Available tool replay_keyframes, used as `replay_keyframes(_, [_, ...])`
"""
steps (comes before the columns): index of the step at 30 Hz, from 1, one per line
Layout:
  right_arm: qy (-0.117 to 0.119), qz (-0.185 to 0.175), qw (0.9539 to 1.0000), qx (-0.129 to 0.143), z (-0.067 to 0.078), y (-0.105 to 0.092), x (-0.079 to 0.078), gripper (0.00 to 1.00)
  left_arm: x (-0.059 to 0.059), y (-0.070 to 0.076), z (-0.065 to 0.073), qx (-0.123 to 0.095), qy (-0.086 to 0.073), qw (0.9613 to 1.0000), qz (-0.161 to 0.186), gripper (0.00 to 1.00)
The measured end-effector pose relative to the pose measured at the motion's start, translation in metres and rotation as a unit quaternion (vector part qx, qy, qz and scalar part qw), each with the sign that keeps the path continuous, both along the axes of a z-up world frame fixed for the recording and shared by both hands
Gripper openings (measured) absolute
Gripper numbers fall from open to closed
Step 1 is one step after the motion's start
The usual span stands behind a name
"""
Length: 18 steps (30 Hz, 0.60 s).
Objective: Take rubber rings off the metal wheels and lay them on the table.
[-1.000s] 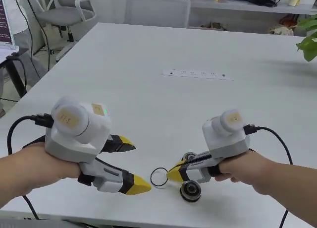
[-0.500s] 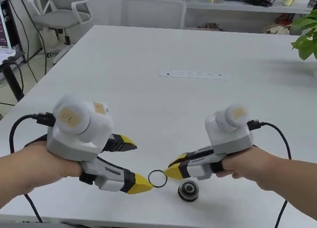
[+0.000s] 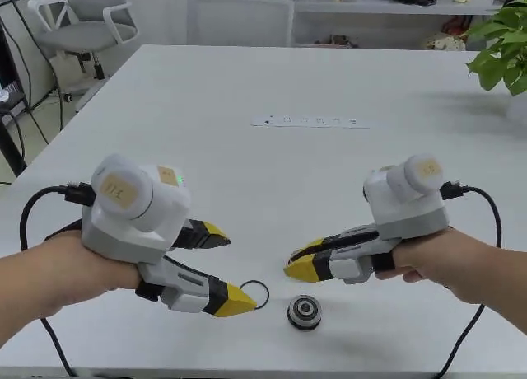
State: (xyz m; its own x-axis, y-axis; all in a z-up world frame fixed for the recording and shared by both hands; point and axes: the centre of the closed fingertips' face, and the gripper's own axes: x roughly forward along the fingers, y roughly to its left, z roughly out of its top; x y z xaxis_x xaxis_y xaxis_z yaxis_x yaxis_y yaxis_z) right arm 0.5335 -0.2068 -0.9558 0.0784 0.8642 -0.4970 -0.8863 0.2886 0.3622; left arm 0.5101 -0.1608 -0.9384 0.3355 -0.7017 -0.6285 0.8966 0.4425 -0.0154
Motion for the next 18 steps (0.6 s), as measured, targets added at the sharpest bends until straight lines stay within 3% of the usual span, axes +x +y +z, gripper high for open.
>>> replay_keyframes(8, [-0.003,0.0,1.0,-0.004,-0.003,-0.017,-0.008,0.17,0.002,-0.013,-0.003,0.002,0.003,0.9999,-0.015,0.57])
replay_keyframes(18, [0.003,0.001,0.9999,-0.014,-0.018,-0.03,-0.017,0.17,0.001,-0.028,-0.013,0.003,0.014,0.9995,-0.029,0.55])
